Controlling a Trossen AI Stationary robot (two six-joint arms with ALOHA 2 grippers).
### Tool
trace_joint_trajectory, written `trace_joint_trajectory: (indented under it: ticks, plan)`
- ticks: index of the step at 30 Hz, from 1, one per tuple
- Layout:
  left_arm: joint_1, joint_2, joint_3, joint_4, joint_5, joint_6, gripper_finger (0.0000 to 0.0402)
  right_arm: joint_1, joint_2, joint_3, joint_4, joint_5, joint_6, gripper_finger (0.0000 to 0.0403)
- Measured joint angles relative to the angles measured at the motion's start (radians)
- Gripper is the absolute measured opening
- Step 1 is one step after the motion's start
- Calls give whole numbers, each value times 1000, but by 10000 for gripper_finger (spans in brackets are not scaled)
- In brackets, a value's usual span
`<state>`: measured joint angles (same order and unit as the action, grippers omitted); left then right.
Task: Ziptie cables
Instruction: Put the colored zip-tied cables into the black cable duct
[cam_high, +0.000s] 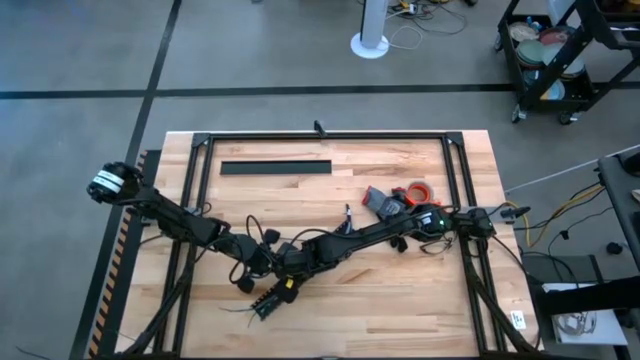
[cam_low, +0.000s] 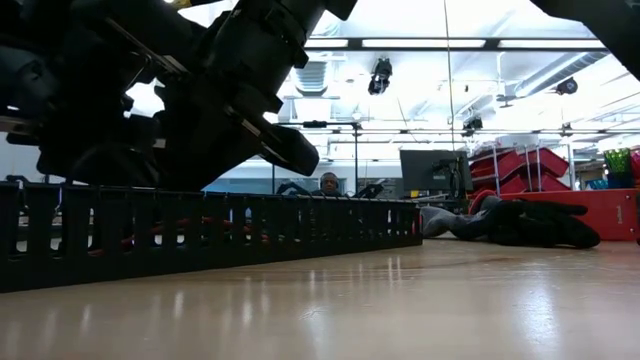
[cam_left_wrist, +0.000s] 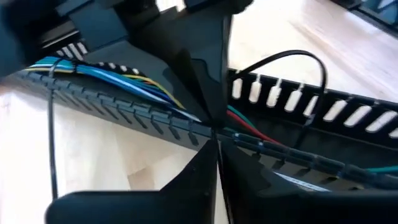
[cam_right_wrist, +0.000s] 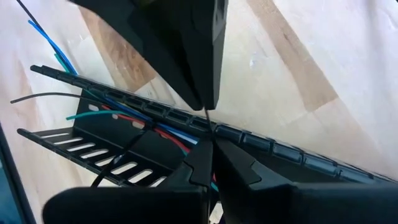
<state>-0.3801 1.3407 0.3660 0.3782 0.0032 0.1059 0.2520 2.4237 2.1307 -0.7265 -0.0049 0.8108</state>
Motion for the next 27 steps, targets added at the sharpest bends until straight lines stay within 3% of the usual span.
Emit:
trace_joint_trajectory:
  ticks: [27]
  plan:
    - [-2,73,-1,40,42,-10,0,4,21,7,2,-111,-19,0]
